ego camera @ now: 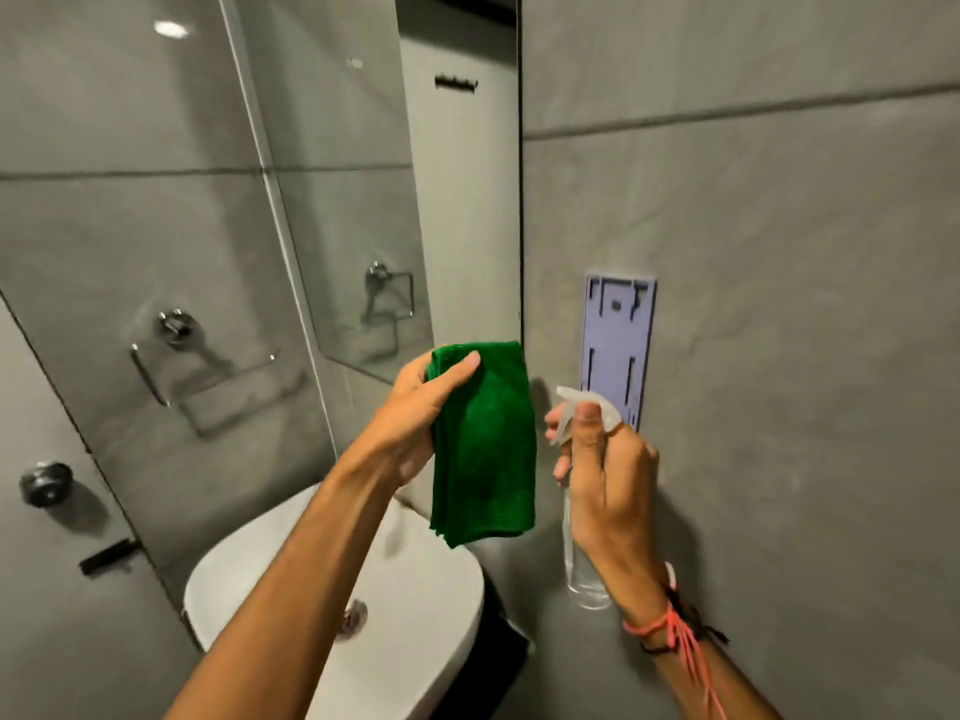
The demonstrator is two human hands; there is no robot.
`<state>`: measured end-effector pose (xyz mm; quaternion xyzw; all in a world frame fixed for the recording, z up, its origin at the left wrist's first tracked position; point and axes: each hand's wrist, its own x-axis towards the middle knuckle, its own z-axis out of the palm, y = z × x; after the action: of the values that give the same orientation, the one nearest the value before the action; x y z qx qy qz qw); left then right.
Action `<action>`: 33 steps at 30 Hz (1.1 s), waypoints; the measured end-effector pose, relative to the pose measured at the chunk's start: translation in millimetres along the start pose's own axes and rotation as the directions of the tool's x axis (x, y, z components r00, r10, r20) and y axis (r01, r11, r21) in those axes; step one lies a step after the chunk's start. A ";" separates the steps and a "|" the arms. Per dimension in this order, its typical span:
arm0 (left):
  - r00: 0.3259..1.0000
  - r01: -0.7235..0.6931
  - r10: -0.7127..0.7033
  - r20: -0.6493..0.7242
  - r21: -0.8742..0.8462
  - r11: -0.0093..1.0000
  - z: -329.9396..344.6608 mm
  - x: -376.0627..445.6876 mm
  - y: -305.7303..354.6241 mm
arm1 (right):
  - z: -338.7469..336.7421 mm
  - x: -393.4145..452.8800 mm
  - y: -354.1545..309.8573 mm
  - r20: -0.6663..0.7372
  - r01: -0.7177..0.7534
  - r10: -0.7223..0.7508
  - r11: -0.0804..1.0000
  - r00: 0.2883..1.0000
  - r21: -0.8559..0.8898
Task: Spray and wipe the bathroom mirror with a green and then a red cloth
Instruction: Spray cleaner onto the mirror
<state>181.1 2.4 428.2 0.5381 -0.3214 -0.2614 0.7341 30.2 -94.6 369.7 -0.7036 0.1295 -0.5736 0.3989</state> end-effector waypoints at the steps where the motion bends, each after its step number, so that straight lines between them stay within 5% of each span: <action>1: 1.000 -0.020 0.020 0.014 -0.002 1.000 2.2 4.2 8.6 | 2.1 9.8 -6.8 0.001 0.027 -0.027 0.999 1.000 -0.036; 15: 0.987 -0.118 0.129 0.092 -0.114 0.986 30.7 11.0 58.7 | -28.0 3.6 -15.9 0.023 0.141 -0.142 0.921 0.990 -0.362; 24: 0.990 -0.059 0.075 0.122 -0.131 0.990 38.4 -15.1 19.3 | -94.4 -111.0 50.2 -0.010 -0.134 0.141 0.912 0.990 -0.388; 28: 0.996 -0.019 0.026 0.089 -0.074 0.997 34.6 -33.7 -21.1 | -124.1 -172.3 99.4 0.001 -0.416 0.453 0.819 0.891 -0.394; 33: 0.988 0.144 -0.143 0.053 -0.016 0.989 25.7 -65.7 -78.2 | -143.6 -231.9 146.8 0.034 -0.533 0.635 0.675 0.772 -0.510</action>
<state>115.6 12.1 346.3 0.5455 -0.2984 -0.3305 0.7100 -131.7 -100.7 105.7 -0.7552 0.4419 -0.2882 0.3891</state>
